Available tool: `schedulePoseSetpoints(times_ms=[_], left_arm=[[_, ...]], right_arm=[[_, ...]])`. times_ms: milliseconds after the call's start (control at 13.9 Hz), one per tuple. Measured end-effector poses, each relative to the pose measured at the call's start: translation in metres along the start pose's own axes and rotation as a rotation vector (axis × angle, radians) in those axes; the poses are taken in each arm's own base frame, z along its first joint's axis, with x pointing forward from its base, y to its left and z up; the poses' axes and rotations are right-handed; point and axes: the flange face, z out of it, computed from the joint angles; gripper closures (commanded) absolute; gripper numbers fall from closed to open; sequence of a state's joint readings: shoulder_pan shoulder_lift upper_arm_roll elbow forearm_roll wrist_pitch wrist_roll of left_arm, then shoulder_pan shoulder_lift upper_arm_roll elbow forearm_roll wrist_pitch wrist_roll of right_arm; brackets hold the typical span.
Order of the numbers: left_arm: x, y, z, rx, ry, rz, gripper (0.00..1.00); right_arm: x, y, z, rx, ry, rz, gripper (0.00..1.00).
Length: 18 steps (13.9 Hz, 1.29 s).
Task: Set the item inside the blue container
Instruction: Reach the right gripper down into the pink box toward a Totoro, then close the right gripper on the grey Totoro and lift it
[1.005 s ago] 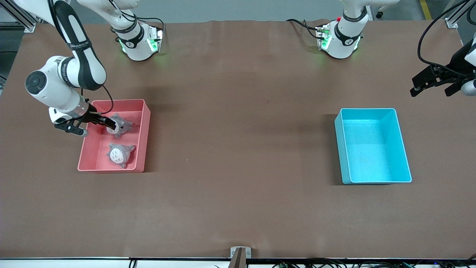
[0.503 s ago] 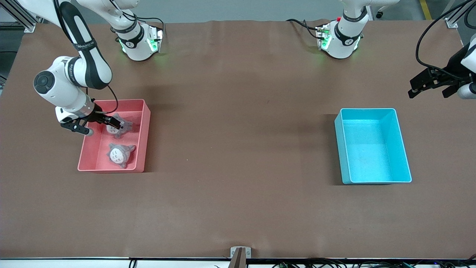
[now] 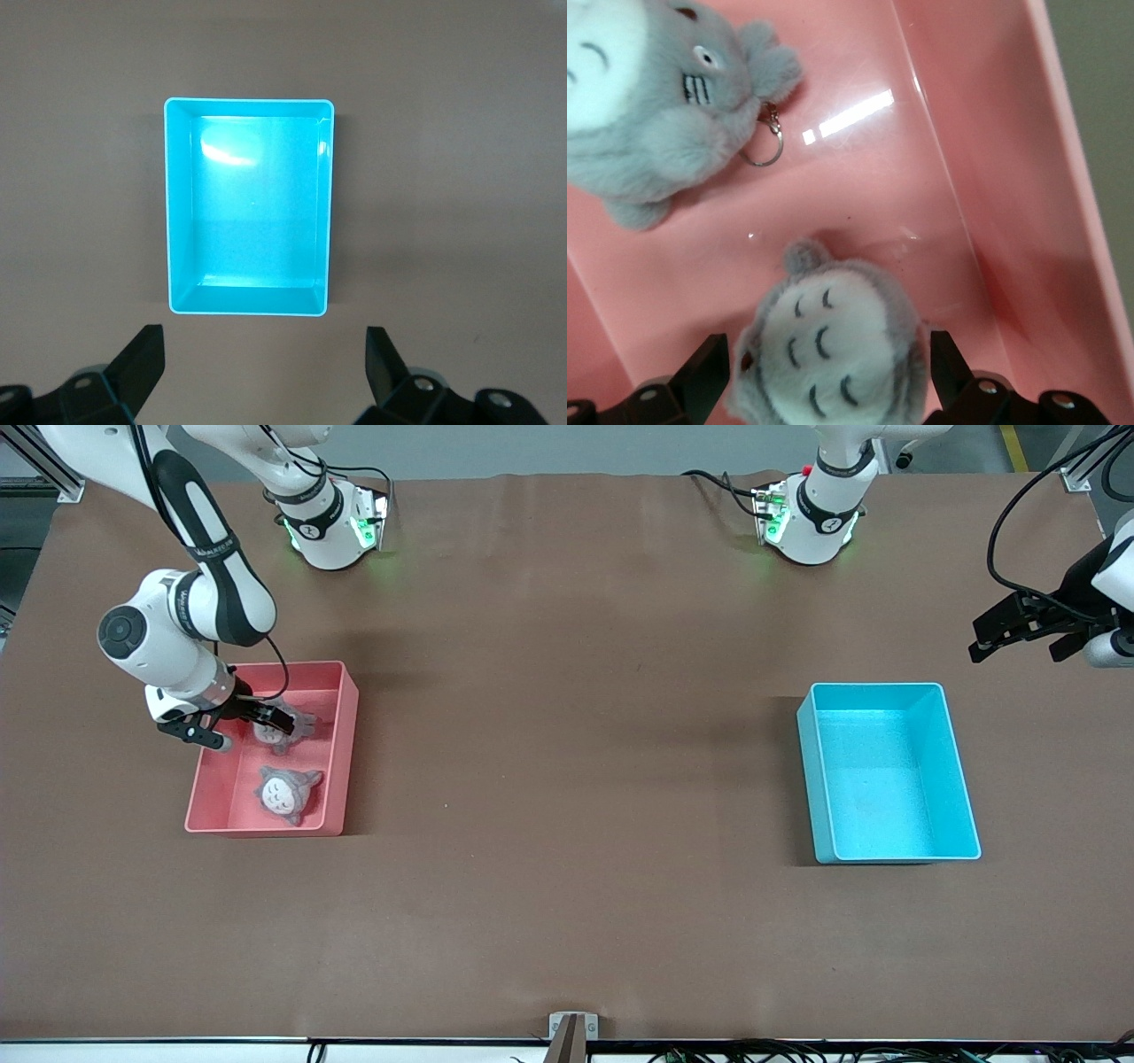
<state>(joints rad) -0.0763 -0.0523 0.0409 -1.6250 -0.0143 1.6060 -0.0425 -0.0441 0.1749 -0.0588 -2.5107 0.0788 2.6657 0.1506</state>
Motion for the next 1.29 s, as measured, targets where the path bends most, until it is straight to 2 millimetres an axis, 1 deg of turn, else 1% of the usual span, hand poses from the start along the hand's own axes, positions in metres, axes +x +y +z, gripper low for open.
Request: schedulePoseSetpoints(times_ms=[72,144,215,287,359,431,503,574,646,718,790,862,1077,1221,1292], left_arm=[[0.000,0.000,0.000,0.000,0.000,0.000,0.00],[0.000,0.000,0.000,0.000,0.000,0.000,0.00],[0.000,0.000,0.000,0.000,0.000,0.000,0.00],[0.000,0.000,0.000,0.000,0.000,0.000,0.00],[0.000,0.000,0.000,0.000,0.000,0.001,0.00],[0.000,0.001,0.000,0.000,0.000,0.001,0.00],[0.000,0.001,0.000,0.000,0.000,0.001,0.00],[0.000,0.001,0.000,0.000,0.000,0.001,0.00],[0.000,0.001,0.000,0.000,0.000,0.001,0.00],[0.000,0.001,0.000,0.000,0.000,0.001,0.00],[0.000,0.001,0.000,0.000,0.000,0.001,0.00],[0.000,0.001,0.000,0.000,0.000,0.001,0.00],[0.000,0.001,0.000,0.000,0.000,0.001,0.00],[0.000,0.001,0.000,0.000,0.000,0.002,0.00],[0.000,0.001,0.000,0.000,0.000,0.002,0.00]], right_arm=[[0.000,0.001,0.006,-0.002,-0.003,0.002,0.00],[-0.001,0.001,0.011,-0.005,-0.009,0.003,0.03],[-0.002,0.002,0.014,-0.006,-0.013,0.003,0.08],[-0.002,0.002,0.014,-0.007,-0.015,0.005,0.16],[-0.002,0.002,0.014,-0.007,-0.016,0.006,0.29],[-0.002,0.002,0.015,-0.007,-0.021,0.006,0.48],[-0.003,0.002,0.015,-0.009,-0.030,0.008,0.63],[-0.004,0.002,0.016,-0.010,-0.042,0.009,0.76],[-0.003,0.002,0.015,-0.011,-0.050,0.010,0.86],[-0.003,0.002,0.014,-0.011,-0.054,0.010,0.93],[-0.002,0.002,0.013,-0.010,-0.055,0.011,0.97],[-0.002,0.001,0.012,-0.010,-0.056,0.011,0.99],[0.000,0.001,0.009,-0.010,-0.066,0.012,1.00],[0.007,-0.003,0.000,-0.014,-0.119,0.010,1.00],[0.015,-0.006,-0.011,-0.014,-0.146,0.008,1.00]])
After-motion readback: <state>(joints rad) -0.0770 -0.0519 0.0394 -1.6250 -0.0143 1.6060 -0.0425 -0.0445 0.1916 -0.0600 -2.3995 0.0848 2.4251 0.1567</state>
